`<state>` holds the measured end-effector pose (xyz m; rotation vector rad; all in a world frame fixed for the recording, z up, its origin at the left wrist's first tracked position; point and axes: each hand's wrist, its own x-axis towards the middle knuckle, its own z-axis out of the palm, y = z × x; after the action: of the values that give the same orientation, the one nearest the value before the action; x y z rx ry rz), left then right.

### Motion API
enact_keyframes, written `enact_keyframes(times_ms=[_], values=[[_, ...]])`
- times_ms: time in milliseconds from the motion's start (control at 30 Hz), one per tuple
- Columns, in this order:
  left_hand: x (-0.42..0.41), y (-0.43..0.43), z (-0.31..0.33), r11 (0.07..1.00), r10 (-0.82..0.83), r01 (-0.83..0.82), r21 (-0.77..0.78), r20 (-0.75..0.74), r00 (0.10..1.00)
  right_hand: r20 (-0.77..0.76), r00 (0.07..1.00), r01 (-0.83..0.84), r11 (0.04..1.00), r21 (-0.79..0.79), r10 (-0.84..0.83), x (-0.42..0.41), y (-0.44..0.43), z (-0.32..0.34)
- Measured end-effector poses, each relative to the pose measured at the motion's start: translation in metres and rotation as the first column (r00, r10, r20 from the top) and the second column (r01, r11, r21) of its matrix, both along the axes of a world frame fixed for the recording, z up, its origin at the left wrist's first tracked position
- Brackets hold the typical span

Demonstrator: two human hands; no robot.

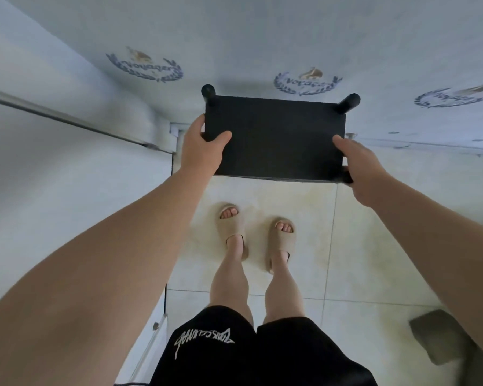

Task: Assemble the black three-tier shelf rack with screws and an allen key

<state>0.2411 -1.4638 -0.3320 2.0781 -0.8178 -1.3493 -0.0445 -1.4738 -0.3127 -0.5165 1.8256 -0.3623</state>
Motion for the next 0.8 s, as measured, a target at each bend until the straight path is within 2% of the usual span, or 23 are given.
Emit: enact_keyframes(times_ms=[200, 533, 800], values=[[0.000, -0.019, -0.010, 1.000, 0.013, -0.014, -0.025, -0.012, 1.000, -0.008, 1.000, -0.004, 1.000, -0.031, 0.004, 0.002, -0.024, -0.001], [-0.003, -0.025, -0.015, 0.997, 0.005, 0.000, -0.071, 0.079, 0.997, 0.008, 1.000, 0.010, 0.999, -0.040, -0.010, 0.000, -0.027, 0.002], [0.001, -0.027, -0.012, 0.992, -0.118, 0.121, -0.026, 0.087, 0.989, 0.011, 0.999, -0.047, 0.997, -0.067, 0.048, 0.003, -0.021, 0.003]])
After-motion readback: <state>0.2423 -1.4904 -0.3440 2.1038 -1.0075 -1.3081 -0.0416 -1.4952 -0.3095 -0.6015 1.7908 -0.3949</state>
